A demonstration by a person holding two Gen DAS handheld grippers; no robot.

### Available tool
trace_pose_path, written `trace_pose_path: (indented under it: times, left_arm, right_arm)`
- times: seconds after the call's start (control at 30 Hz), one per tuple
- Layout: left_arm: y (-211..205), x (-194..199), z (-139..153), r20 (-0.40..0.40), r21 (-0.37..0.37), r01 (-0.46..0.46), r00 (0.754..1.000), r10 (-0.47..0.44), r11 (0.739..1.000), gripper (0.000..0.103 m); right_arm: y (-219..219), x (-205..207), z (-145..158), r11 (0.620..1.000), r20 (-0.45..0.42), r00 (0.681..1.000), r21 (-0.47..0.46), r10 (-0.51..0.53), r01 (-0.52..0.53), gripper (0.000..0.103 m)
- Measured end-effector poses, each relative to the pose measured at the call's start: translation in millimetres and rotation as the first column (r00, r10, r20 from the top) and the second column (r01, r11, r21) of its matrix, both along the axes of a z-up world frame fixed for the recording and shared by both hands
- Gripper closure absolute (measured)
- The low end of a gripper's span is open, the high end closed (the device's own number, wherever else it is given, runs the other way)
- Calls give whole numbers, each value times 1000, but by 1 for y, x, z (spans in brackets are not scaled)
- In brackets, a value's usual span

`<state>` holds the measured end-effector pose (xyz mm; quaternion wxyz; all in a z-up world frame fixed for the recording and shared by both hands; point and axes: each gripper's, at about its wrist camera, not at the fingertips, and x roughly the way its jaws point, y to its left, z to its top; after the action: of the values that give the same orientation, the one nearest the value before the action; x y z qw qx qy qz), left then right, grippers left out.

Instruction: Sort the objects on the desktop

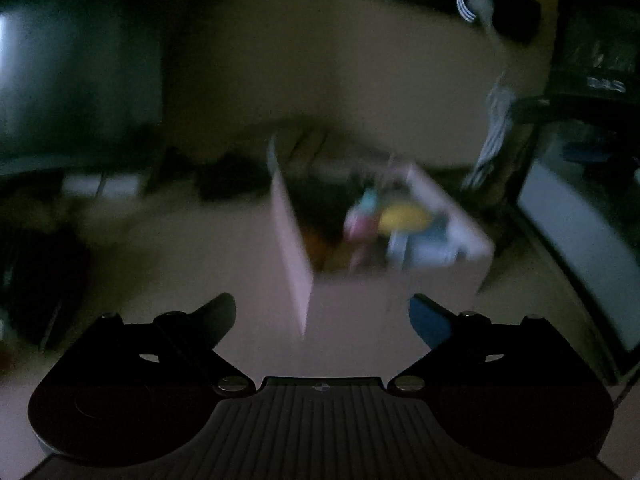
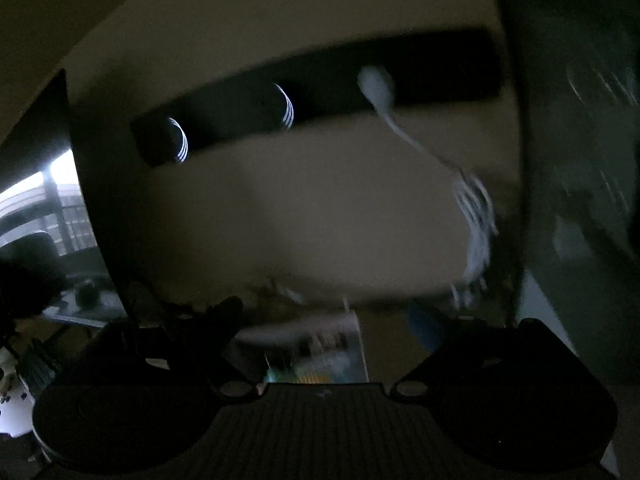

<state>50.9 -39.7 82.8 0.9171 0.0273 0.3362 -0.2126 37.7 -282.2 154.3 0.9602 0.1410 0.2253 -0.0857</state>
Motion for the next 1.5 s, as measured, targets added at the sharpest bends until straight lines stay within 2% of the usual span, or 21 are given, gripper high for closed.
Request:
trace_pose_path:
  times: [0.17, 0.23, 0.37, 0.47, 0.6, 0.77, 0.93, 1.03, 1.1, 1.17, 1.23, 1.33, 1.5]
  left_arm:
    - [25, -40, -40, -42, 44, -65, 997, 67, 997, 2]
    - [34, -52, -47, -24, 47, -76, 997, 77, 996, 0]
    - [43, -60, -55, 7, 64, -107, 994, 107, 992, 0]
    - [44, -60, -57, 1, 65, -129, 992, 129, 990, 0]
    - [38, -54, -62, 12, 75, -123, 992, 123, 990, 0]
    - [34, -42, -70, 2, 94, -146, 989, 146, 985, 0]
    - [35, -28, -77, -13, 107, -158, 987, 160, 982, 0]
    - [35, -22, -76, -7, 78, -158, 987, 159, 984, 0]
    - [33, -17, -76, 8, 61, -134, 991, 134, 989, 0]
    - [25, -11, -80, 23, 91, -113, 993, 112, 989, 0]
    - [18, -7, -82, 52, 123, -116, 992, 111, 986, 0]
    - [13, 4, -82, 34, 105, -107, 994, 104, 989, 0]
    - [10, 24, -83, 29, 100, -121, 993, 118, 988, 0]
  right_arm:
    - [14, -41, -47, 997, -89, 996, -71, 5, -11, 5]
    - [23, -64, -67, 994, -119, 993, -104, 27, -40, 0]
    - [41, -104, -113, 971, -233, 969, -197, 86, -134, 0]
    - [39, -121, -137, 977, -302, 951, -171, 69, -125, 0]
    - [36, -127, -150, 982, -332, 942, -159, 47, -104, 0]
    - [47, -114, -157, 966, -370, 926, -205, 72, -156, 0]
    - [66, -99, -158, 906, -334, 937, -356, 106, -229, 0]
    - [70, -82, -158, 887, -330, 937, -390, 117, -248, 0]
    - [68, -74, -159, 892, -315, 942, -383, 118, -240, 0]
    - [63, -67, -161, 908, -290, 948, -351, 129, -230, 0]
    - [55, -62, -165, 932, -262, 954, -288, 145, -220, 0]
    - [42, -53, -169, 962, -248, 953, -163, 175, -219, 0]
    - [41, -47, -169, 955, -250, 947, -167, 202, -247, 0]
